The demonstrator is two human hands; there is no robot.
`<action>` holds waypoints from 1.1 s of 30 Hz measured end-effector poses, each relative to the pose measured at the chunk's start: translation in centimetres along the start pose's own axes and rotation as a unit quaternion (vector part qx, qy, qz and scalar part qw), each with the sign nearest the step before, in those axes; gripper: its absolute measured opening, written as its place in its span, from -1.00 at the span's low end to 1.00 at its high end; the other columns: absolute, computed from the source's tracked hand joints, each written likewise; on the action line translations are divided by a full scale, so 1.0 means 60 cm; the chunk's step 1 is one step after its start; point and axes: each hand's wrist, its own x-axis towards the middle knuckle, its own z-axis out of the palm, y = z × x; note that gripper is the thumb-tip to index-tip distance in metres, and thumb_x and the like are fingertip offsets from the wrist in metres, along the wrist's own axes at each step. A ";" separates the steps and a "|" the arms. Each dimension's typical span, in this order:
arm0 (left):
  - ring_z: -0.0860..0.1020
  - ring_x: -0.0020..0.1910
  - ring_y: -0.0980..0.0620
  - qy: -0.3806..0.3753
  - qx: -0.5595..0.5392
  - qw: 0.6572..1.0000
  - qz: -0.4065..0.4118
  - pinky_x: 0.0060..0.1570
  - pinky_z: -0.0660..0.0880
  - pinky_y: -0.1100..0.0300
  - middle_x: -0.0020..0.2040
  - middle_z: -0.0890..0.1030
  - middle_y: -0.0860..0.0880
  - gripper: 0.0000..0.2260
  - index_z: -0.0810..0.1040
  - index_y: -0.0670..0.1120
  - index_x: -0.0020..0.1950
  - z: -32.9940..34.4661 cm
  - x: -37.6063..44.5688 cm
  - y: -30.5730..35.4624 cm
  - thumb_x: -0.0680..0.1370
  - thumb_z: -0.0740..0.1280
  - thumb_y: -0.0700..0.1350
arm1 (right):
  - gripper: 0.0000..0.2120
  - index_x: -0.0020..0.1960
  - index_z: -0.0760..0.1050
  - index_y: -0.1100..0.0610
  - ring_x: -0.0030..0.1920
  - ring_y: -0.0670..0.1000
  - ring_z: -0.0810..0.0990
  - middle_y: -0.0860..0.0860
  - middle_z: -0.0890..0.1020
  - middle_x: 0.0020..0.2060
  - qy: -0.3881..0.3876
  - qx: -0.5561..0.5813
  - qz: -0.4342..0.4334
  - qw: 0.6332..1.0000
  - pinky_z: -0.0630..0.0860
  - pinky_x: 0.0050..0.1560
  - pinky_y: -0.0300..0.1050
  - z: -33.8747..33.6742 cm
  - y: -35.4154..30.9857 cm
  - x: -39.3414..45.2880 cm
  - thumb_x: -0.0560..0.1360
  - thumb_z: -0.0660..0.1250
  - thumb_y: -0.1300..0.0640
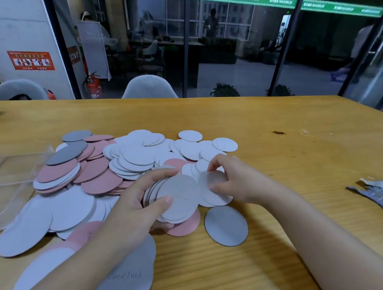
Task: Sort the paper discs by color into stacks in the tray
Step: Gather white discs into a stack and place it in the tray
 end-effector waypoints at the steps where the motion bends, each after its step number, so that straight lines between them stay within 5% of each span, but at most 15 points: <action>1: 0.62 -0.10 0.13 0.008 -0.003 1.000 -0.005 -0.21 0.64 -0.02 -0.01 0.60 0.19 -0.65 0.63 0.23 -0.04 0.000 0.001 0.000 0.48 0.41 -0.27 | -0.73 0.12 0.36 -0.02 -0.17 -0.23 0.36 -0.10 0.37 -0.02 0.003 0.009 -0.005 1.000 0.31 -0.31 -0.44 0.001 0.000 0.000 0.47 0.29 0.18; 4: 0.63 -0.15 0.10 0.037 -0.003 0.999 -0.007 -0.25 0.64 0.07 0.05 0.59 0.11 -0.61 0.62 0.23 -0.03 0.001 0.000 0.001 0.52 0.33 -0.31 | -0.73 0.19 0.40 0.01 -0.02 -0.16 0.36 -0.13 0.39 -0.01 0.017 0.014 -0.017 1.000 0.29 -0.17 -0.39 -0.002 0.006 -0.002 0.51 0.29 0.17; 8: 0.63 -0.09 0.00 0.057 0.000 0.998 -0.001 -0.30 0.59 0.19 0.16 0.55 0.09 -0.61 0.61 0.27 -0.03 0.001 -0.001 0.002 0.53 0.32 -0.28 | -0.88 -0.05 0.43 -0.03 -0.10 -0.20 0.36 -0.11 0.42 -0.12 0.037 0.027 -0.071 0.996 0.25 -0.09 -0.33 -0.014 0.008 -0.013 0.57 0.22 0.18; 20: 0.56 0.15 0.01 0.020 0.038 0.999 0.006 -0.19 0.59 0.24 0.23 0.46 0.21 -0.60 0.54 0.38 0.08 0.001 -0.001 -0.007 0.50 0.36 -0.17 | -0.81 -0.20 0.42 0.00 -0.31 -0.14 0.46 -0.10 0.54 -0.30 0.079 0.170 -0.097 0.977 0.41 -0.28 -0.29 0.029 -0.029 -0.026 0.44 0.41 0.18; 24: 0.50 0.19 0.10 0.014 0.081 0.996 0.024 -0.18 0.59 0.26 0.12 0.44 0.38 -0.56 0.54 0.36 0.10 0.002 -0.001 -0.007 0.51 0.35 -0.23 | -0.81 -0.20 0.41 0.02 -0.32 -0.11 0.50 -0.10 0.54 -0.30 0.070 0.170 -0.105 0.977 0.43 -0.28 -0.26 0.042 -0.038 -0.028 0.42 0.44 0.13; 26: 0.44 0.24 0.23 0.011 0.132 0.990 0.051 -0.03 0.56 0.21 0.11 0.43 0.41 -0.56 0.50 0.40 0.11 0.000 -0.001 -0.007 0.52 0.37 -0.20 | -0.84 -0.17 0.44 -0.01 -0.31 -0.15 0.51 -0.14 0.53 -0.29 0.081 0.187 -0.094 0.974 0.42 -0.28 -0.32 0.032 -0.026 -0.020 0.43 0.43 0.11; 29: 0.32 0.27 0.42 0.002 0.203 0.976 0.075 0.29 0.38 0.12 0.17 0.40 0.43 -0.60 0.41 0.44 0.16 -0.002 -0.001 -0.003 0.44 0.33 -0.01 | -0.87 -0.03 0.47 -0.02 -0.12 -0.18 0.49 -0.11 0.54 -0.13 0.142 0.105 -0.035 0.984 0.35 -0.18 -0.41 0.005 0.014 0.010 0.46 0.39 0.08; 33: 0.36 0.25 0.37 0.010 0.188 0.981 0.051 0.26 0.43 -0.09 0.17 0.40 0.42 -0.59 0.45 0.43 0.13 -0.003 -0.001 -0.005 0.51 0.38 -0.10 | -0.59 0.28 0.41 0.04 0.30 -0.06 0.26 -0.09 0.42 0.20 0.109 -0.018 0.037 0.993 0.23 0.13 -0.26 -0.010 0.057 0.042 0.47 0.37 0.00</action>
